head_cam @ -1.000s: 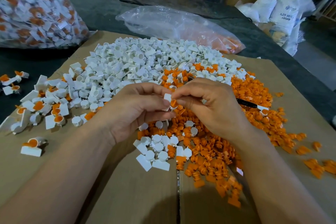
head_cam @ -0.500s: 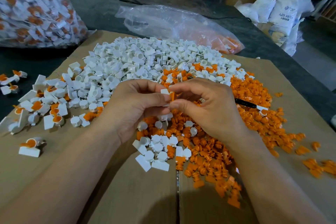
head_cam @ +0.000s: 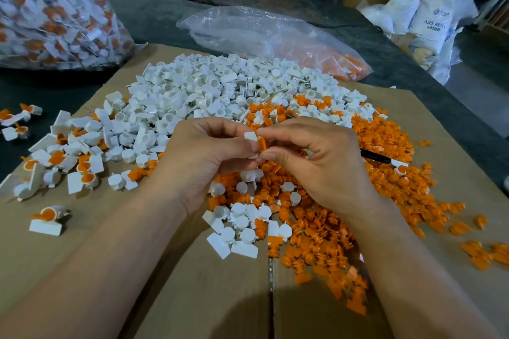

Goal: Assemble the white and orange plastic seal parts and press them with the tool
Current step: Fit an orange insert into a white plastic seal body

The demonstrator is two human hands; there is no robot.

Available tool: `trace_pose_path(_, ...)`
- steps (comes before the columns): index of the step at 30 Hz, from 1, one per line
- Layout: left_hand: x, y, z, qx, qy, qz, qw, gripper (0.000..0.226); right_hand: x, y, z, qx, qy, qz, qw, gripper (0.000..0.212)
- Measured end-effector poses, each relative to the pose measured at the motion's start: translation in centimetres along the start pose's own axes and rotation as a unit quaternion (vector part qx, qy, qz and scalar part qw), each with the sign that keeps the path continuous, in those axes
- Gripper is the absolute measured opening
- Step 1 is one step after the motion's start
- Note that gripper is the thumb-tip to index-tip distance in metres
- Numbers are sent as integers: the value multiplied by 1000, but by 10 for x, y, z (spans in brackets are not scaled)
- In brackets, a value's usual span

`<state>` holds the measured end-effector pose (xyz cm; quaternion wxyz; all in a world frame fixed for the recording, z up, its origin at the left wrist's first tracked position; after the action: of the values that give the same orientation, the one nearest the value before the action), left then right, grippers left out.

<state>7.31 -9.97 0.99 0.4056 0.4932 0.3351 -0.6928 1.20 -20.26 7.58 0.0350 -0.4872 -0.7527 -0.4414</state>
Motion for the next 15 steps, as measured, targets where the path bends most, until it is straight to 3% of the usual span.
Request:
trace_pose_path(5,-1,1,-1,-13,12,12,1000,7,-2,-1,0,-5,8,16,1000,27)
trace_pose_path(11,0,1,-2,-16,-4,5,1000,9,-14,-3,2,-6,89,86,992,50)
trace_pose_path(15,-1,0,-1,-17,-3,5,1000,9,-13,-2,1,-8,87,84,993,49)
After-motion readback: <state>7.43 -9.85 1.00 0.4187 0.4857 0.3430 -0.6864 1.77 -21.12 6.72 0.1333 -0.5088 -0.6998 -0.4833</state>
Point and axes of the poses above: each hand's wrist, its own y-axis towards the middle knuckle, its own z-axis out of the palm, x = y × z, the point moved 9 cm from there along y, towards the middle knuckle, and after that the axes turned 1 degree about x, right-handed, at the moved point
